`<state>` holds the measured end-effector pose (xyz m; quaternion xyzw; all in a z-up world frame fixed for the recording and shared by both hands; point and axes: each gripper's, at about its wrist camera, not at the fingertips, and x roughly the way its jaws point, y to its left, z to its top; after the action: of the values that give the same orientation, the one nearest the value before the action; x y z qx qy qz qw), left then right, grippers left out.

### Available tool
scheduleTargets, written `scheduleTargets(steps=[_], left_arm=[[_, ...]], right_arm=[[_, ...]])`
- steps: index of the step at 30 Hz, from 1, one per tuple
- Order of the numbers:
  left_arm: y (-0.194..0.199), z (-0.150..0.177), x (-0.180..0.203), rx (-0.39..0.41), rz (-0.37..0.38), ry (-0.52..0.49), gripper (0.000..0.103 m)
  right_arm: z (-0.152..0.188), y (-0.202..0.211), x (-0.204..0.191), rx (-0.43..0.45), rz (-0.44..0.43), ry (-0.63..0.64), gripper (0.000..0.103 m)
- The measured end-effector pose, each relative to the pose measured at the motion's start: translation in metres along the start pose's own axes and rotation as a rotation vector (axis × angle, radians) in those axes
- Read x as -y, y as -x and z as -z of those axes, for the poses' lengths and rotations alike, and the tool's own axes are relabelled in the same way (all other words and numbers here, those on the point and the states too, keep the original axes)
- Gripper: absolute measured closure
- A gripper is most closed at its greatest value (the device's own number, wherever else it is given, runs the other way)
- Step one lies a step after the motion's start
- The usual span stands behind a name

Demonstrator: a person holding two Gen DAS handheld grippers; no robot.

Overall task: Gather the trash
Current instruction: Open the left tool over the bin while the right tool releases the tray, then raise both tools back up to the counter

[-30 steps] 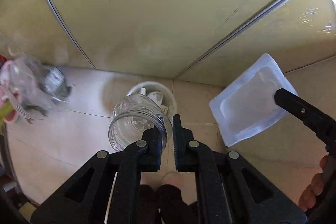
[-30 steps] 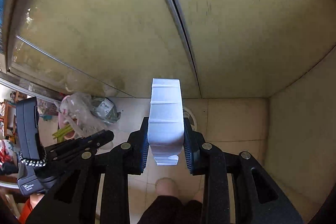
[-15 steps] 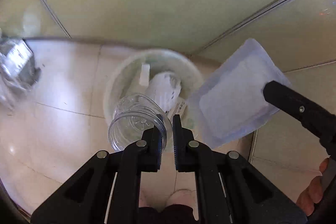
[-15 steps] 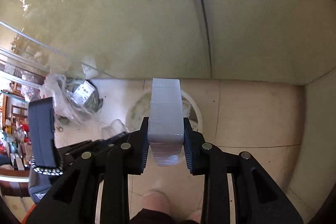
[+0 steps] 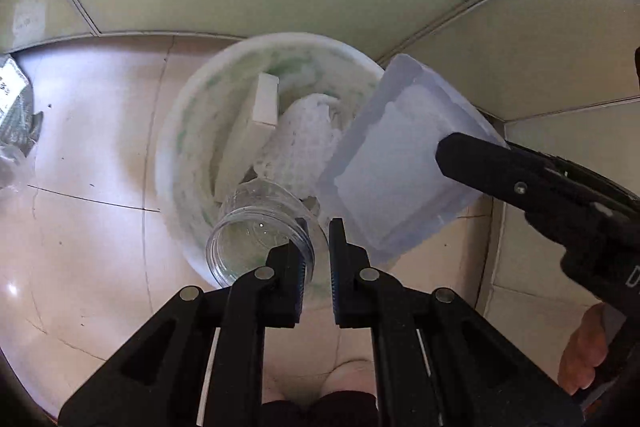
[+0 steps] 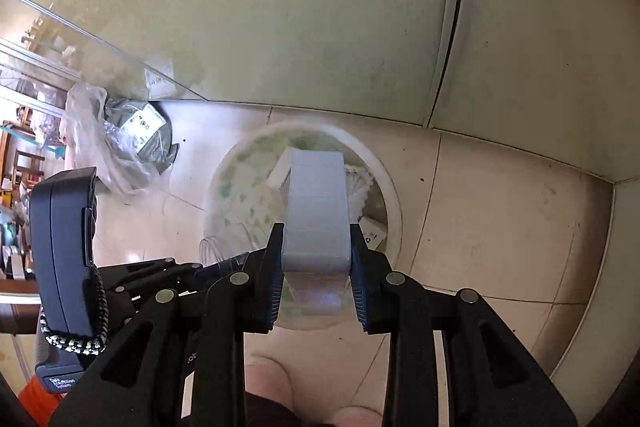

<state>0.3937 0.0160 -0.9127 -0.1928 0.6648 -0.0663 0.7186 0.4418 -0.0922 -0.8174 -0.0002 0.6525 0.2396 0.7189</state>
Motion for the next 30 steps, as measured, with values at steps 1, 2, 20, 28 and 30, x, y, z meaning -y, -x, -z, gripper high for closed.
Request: scheduleTargets(steps=[1,2,20,28,30], left_arm=[[-0.002,-0.002,-0.001,-0.008,0.004,0.001,0.091],[-0.004,-0.002,-0.002,-0.014,0.003,0.001,0.084],[0.138,0.008,0.046,0.090,-0.116,-0.004,0.074],[0.325,0.004,0.113,0.264,-0.181,-0.100,0.074],[0.371,0.003,0.130,0.302,-0.188,-0.111,0.074]], right_arm=[[0.000,-0.001,0.000,-0.006,0.001,0.001,0.076],[0.001,-0.001,0.002,-0.012,0.000,0.002,0.076],[0.001,0.123,-0.024,0.051,0.121,0.039,0.062],[-0.017,0.308,-0.071,0.249,0.128,0.052,0.062],[-0.021,0.358,-0.084,0.302,0.130,0.054,0.062]])
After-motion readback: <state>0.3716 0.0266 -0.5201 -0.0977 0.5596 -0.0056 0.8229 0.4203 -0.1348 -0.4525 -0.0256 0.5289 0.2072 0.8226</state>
